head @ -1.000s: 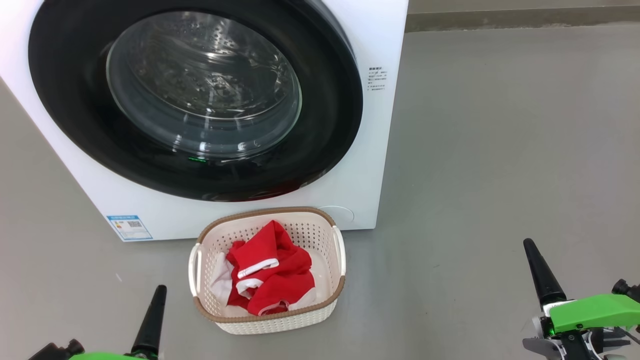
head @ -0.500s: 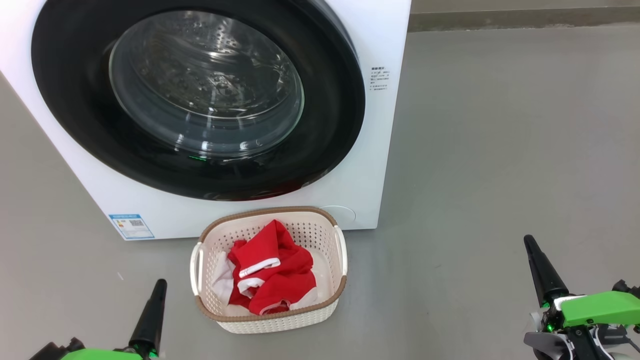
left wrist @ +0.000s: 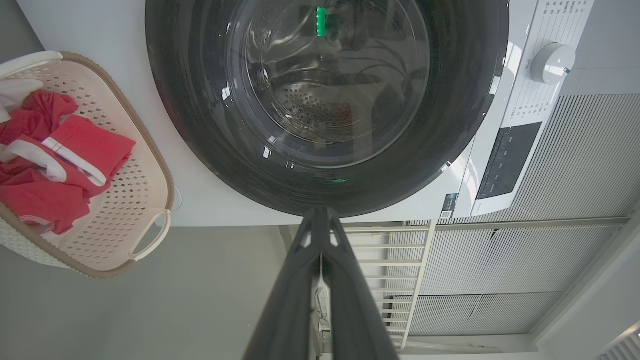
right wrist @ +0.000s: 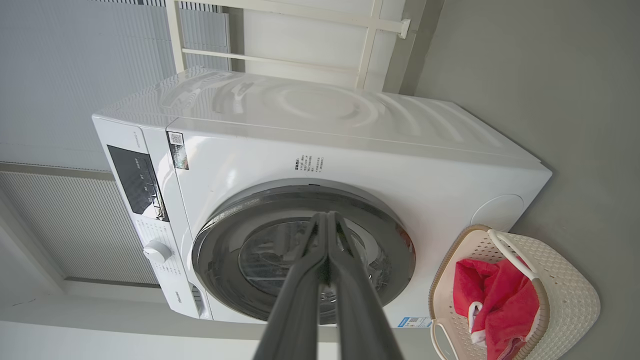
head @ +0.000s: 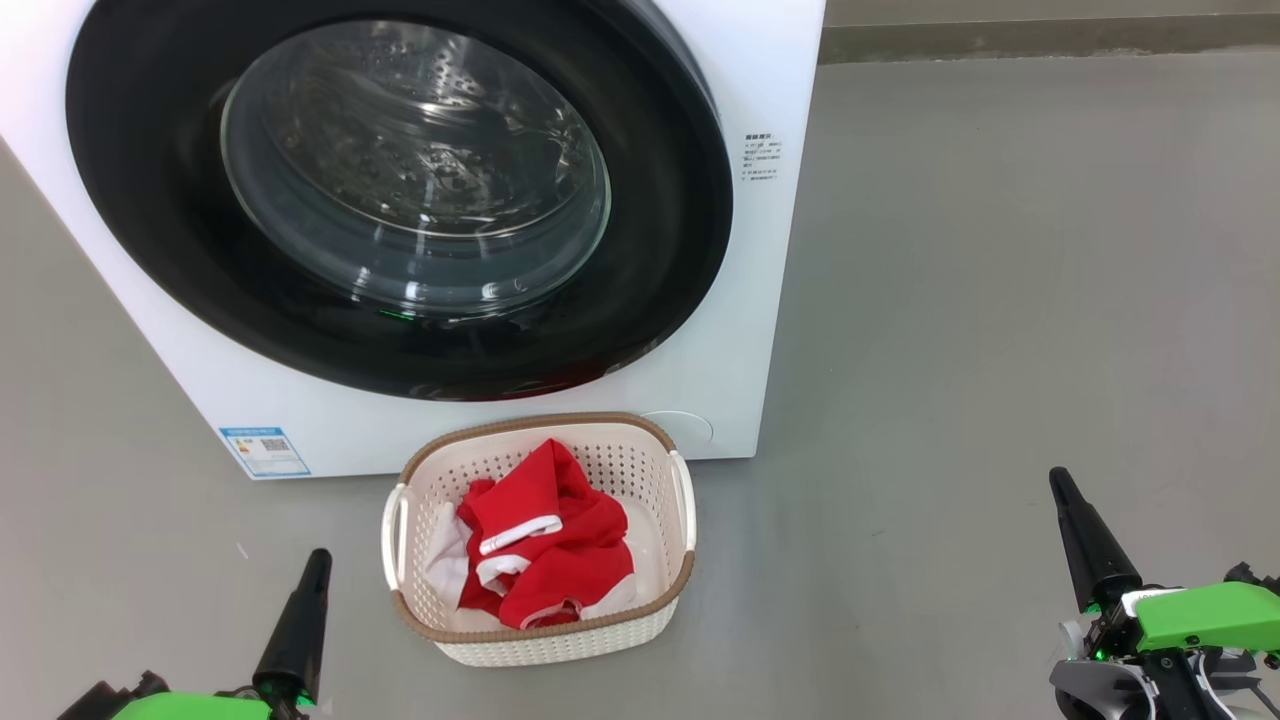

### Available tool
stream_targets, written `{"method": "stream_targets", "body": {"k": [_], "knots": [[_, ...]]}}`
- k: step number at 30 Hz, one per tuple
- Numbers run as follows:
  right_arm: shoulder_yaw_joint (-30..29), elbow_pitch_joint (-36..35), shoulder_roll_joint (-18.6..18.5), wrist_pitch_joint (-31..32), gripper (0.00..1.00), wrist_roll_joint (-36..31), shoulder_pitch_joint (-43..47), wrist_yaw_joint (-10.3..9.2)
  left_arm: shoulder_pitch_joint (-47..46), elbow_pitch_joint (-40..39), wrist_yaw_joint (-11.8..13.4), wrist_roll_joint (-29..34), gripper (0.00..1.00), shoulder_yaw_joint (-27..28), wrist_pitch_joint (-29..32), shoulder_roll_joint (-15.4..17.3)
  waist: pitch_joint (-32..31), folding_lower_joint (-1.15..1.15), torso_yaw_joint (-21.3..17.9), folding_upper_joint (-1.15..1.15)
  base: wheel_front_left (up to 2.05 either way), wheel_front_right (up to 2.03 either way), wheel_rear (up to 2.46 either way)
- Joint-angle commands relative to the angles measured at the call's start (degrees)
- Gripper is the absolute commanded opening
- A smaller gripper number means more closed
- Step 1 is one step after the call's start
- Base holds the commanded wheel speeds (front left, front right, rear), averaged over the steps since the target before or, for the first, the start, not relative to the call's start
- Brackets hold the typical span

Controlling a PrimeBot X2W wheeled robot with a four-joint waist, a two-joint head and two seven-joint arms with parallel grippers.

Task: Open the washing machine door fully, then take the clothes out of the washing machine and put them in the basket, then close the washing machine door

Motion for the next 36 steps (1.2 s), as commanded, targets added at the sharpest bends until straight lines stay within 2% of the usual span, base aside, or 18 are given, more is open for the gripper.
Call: {"method": "stream_targets", "body": {"k": [1, 36], "knots": [[1.0, -1.4, -0.9, 0.3, 0.00, 0.3, -2.7, -0.02, -2.3, -1.1, -0.4, -0.4, 0.00, 2.0, 0.3, 0.6, 0.0, 0.00, 0.0, 0.00, 0.00, 0.00, 0.00], [1.0, -1.4, -0.9, 0.3, 0.00, 0.3, -2.7, -0.02, -2.3, -1.1, -0.4, -0.4, 0.00, 2.0, 0.3, 0.6, 0.0, 0.00, 0.0, 0.00, 0.00, 0.00, 0.00]]}}
